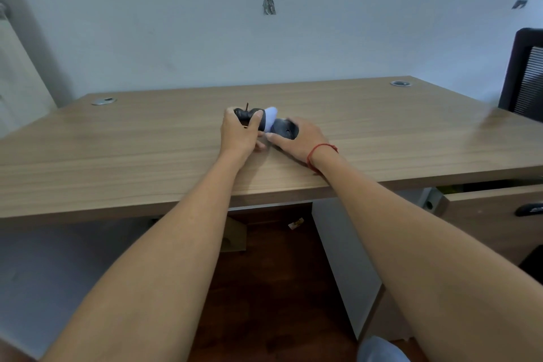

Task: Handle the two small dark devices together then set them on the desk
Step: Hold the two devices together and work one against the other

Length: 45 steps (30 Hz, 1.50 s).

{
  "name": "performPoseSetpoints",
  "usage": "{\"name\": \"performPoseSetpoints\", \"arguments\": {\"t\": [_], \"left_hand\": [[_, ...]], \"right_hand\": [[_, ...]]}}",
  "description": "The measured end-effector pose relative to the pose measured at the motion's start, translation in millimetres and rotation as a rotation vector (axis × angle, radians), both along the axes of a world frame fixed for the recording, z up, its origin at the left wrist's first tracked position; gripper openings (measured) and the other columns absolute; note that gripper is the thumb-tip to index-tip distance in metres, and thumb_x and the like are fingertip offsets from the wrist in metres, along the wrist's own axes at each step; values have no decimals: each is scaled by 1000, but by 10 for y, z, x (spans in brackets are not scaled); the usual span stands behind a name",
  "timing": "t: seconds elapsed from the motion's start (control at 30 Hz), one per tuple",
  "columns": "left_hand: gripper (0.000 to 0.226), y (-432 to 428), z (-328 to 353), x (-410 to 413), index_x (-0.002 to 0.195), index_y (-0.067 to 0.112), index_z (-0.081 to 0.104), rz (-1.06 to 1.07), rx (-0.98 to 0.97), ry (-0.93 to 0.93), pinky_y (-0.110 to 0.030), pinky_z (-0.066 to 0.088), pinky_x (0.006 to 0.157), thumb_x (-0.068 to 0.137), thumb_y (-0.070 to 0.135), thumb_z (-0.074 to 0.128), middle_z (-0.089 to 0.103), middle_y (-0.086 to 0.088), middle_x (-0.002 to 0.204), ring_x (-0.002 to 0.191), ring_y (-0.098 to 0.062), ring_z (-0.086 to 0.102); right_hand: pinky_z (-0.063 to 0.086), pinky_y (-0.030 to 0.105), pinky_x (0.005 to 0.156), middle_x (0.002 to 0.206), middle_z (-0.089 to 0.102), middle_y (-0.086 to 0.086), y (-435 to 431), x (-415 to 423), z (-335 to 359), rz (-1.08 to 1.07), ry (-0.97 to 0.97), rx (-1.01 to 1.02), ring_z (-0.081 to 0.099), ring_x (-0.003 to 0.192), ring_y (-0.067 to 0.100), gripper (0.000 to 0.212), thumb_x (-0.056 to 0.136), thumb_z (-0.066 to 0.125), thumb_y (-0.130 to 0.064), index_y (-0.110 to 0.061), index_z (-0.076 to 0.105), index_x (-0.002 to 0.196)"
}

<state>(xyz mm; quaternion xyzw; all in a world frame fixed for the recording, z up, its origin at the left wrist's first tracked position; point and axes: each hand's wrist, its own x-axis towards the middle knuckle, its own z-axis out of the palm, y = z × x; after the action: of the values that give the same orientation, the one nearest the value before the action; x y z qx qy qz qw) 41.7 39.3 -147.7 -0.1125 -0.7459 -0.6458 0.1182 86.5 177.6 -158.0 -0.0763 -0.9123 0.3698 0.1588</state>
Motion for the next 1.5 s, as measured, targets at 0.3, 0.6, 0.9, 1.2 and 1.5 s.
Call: {"name": "performPoseSetpoints", "arguments": {"t": [0.3,0.6,0.9,1.2,1.5], "left_hand": [[26,-69,51,-19,67,10,57,268,220,43,-48,55,71,72,26,76,57,-5,69,63,-21,50],[26,-56,82,49,62,15,53,209,163,138,-37,51,63,74,19,75,52,2,61,60,-15,47],[36,96,38,63,103,-6,55,195,-290,386,-22,31,79,97,29,49,58,-22,108,104,-33,53],[40,55,66,49,98,-5,54,320,-271,308,-29,35,78,97,34,47,60,-21,105,100,-33,54],[40,18,48,-1,105,-7,53,377,-359,238,-32,33,87,100,31,42,57,-23,114,111,-35,49]], "right_hand": [[39,23,86,116,57,-3,49,-1,-4,-16,72,-197,54,102,13,71,68,84,-44,-14,56,126],[39,23,84,118,61,1,26,30,13,41,95,-170,54,101,13,65,73,81,-40,-12,58,127],[41,22,74,103,66,1,20,28,13,56,107,-144,58,89,15,51,75,78,-41,-13,65,116],[40,24,89,127,60,5,26,18,24,35,83,-114,57,119,22,63,82,73,-35,-10,52,135],[29,21,99,151,42,9,27,96,53,122,32,-133,42,139,22,76,86,70,-32,-12,32,149]]}}
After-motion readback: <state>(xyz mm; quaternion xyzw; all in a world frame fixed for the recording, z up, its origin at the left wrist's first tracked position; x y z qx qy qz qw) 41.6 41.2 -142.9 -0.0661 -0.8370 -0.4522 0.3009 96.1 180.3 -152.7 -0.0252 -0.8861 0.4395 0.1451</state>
